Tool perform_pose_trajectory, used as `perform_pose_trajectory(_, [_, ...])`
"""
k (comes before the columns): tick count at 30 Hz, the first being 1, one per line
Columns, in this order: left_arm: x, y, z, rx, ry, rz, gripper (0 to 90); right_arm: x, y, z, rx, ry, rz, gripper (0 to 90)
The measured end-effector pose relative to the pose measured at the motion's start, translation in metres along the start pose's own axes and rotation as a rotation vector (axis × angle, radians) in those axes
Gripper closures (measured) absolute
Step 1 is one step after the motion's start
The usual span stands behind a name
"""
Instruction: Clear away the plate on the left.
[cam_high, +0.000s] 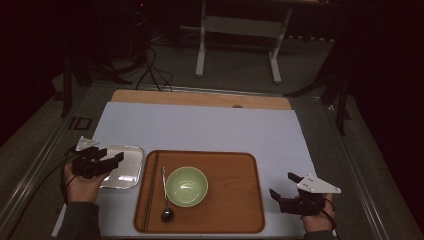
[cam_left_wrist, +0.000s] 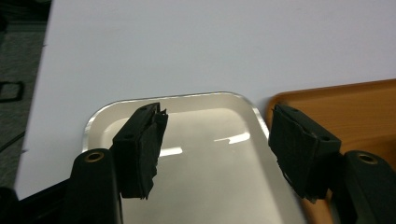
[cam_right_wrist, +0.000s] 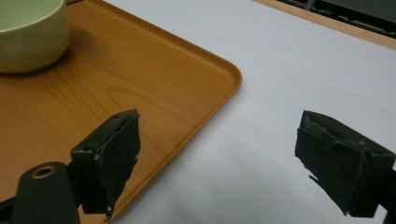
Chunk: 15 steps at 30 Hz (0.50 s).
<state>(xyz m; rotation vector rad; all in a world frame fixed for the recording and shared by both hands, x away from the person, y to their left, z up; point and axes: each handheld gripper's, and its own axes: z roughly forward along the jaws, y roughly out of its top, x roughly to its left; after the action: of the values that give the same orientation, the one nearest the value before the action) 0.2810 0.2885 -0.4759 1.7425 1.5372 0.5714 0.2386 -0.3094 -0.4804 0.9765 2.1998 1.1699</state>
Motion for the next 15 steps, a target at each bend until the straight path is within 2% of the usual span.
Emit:
perform_pose_trajectory(5, [0.009, -0.003, 0.001, 0.005, 0.038, -0.011, 35.7, 0.000, 0.000, 0.000, 0.001, 0.001, -0.001, 13.4])
perform_pose_trajectory(6, [0.014, -0.004, 0.003, 0.008, 0.057, -0.023, 35.8, 0.000, 0.000, 0.000, 0.001, 0.000, -0.001, 13.4])
perform_pose_trajectory(12, [0.024, -0.007, 0.004, 0.037, 0.091, -0.049, 37.7, 0.000, 0.000, 0.000, 0.002, 0.001, -0.001, 13.4])
perform_pose_trajectory(15, [0.026, -0.008, 0.004, 0.043, 0.093, -0.058, 38.9, 0.000, 0.000, 0.000, 0.002, 0.002, -0.002, 13.4])
